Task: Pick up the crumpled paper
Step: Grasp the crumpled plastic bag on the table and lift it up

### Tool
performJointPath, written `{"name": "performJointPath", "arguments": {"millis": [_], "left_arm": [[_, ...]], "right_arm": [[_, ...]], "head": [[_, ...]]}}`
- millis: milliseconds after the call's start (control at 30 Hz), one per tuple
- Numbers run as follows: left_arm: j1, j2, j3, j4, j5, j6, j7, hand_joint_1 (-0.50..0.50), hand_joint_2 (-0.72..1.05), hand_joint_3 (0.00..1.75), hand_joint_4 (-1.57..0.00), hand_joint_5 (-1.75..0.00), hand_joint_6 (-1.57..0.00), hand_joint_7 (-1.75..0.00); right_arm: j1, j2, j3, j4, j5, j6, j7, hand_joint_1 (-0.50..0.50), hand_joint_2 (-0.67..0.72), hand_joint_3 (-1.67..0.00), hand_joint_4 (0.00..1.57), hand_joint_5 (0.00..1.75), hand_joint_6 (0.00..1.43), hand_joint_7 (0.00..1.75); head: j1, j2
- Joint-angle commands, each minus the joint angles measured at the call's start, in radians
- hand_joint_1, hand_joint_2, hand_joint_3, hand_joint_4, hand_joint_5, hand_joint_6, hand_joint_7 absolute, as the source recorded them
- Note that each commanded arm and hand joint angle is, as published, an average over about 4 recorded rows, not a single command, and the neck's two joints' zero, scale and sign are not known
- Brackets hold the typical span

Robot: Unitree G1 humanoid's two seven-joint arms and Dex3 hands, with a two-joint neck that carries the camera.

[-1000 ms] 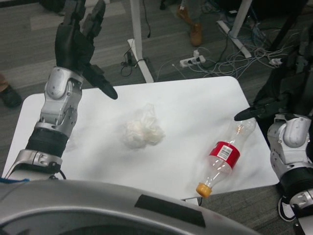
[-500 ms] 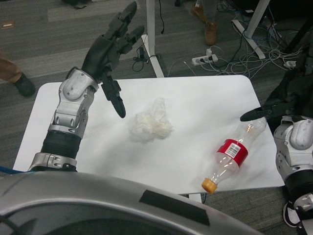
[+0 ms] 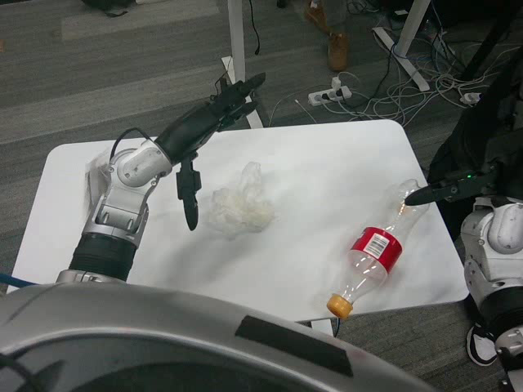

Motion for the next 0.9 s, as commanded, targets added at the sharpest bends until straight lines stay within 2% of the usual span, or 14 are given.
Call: {"name": "performJointPath", "arguments": {"millis": [33, 100, 233, 333, 533, 767, 900], "left_arm": [[0.057, 0.024, 0.002, 0.004, 0.044, -0.035, -0.027, -0.50, -0.70, 0.00, -0.26, 0.00, 0.00, 0.00], [0.079, 0.032, 0.005, 0.004, 0.054, -0.060, -0.029, -0.50, -0.68, 0.00, -0.23, 0.00, 0.00, 0.00], [0.137, 0.049, -0.002, 0.026, 0.113, -0.196, -0.028, -0.50, -0.64, 0.02, -0.19, 0.00, 0.00, 0.00], [0.143, 0.056, -0.033, 0.063, 0.129, -0.251, -0.026, -0.50, -0.64, 0.00, -0.15, 0.00, 0.00, 0.00], [0.122, 0.047, -0.069, 0.159, 0.139, -0.290, -0.024, -0.50, -0.64, 0.00, -0.10, 0.00, 0.00, 0.00], [0.061, 0.070, -0.140, 0.304, 0.139, -0.330, -0.019, -0.50, -0.64, 0.00, -0.07, 0.00, 0.00, 0.00], [0.037, 0.074, -0.150, 0.345, 0.139, -0.338, -0.018, -0.50, -0.64, 0.00, -0.07, 0.00, 0.00, 0.00]], "right_arm": [[-0.009, -0.009, 0.005, 0.006, 0.008, -0.004, -0.001, -0.17, 0.72, 0.00, 0.14, 0.00, 0.00, 0.00], [-0.009, -0.010, 0.009, 0.007, 0.009, -0.004, -0.001, -0.17, 0.72, 0.00, 0.14, 0.00, 0.00, 0.00], [-0.013, -0.011, 0.027, 0.015, 0.019, -0.004, -0.001, -0.17, 0.72, 0.00, 0.14, 0.00, 0.00, 0.00], [-0.015, -0.012, 0.038, 0.019, 0.026, -0.004, -0.001, -0.17, 0.72, 0.00, 0.14, 0.00, 0.00, 0.00], [-0.015, -0.012, 0.051, 0.021, 0.032, -0.004, 0.000, -0.17, 0.72, 0.00, 0.14, 0.00, 0.00, 0.00], [-0.014, -0.012, 0.055, 0.019, 0.037, -0.004, -0.001, -0.17, 0.72, 0.00, 0.14, 0.00, 0.00, 0.00], [-0.014, -0.012, 0.055, 0.020, 0.038, -0.004, -0.001, -0.17, 0.72, 0.00, 0.16, 0.00, 0.00, 0.00]], "head": [[0.010, -0.006], [0.018, -0.011], [0.026, -0.020], [0.031, -0.028], [0.026, -0.034], [0.016, -0.040], [0.013, -0.043]]}}
